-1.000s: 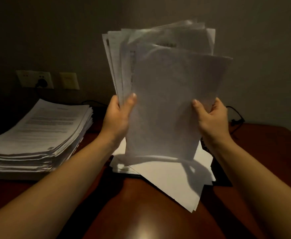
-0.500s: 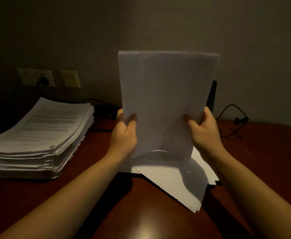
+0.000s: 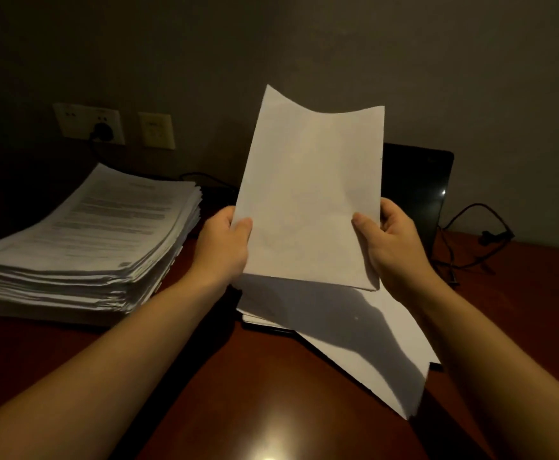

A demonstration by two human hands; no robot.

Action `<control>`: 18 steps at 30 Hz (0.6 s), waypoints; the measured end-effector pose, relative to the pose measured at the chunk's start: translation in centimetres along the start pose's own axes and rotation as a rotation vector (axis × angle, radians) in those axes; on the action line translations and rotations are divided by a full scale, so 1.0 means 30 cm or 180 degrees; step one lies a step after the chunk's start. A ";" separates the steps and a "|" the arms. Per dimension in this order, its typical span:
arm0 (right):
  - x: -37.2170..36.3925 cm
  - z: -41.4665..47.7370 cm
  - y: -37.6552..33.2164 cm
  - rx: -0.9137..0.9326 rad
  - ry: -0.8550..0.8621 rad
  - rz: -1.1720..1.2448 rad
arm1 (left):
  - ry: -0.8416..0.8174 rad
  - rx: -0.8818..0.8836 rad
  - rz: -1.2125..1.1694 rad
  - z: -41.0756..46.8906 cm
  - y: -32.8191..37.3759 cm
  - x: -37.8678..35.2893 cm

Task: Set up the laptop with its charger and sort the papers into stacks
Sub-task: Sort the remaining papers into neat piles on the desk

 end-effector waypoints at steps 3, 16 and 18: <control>-0.088 0.025 -0.029 0.0025 0.0013 0.0119 | 0.0085 0.0081 0.0098 0.044 0.017 0.104; -0.636 0.089 -0.078 -0.0067 -0.0487 0.0060 | 0.0448 0.0370 0.1005 0.155 -0.071 0.642; -0.734 0.077 -0.068 -0.0106 -0.0668 0.0104 | 0.0571 0.0392 0.1125 0.164 -0.095 0.731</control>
Point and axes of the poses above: each hand's wrist, its own z-axis towards the middle knuckle, its own x-axis out of the back of the hand, y = z × x, the point moved 10 cm from there along z, towards the middle knuckle, and after that the axes turned 1 degree about -y, right-handed, at the moved point
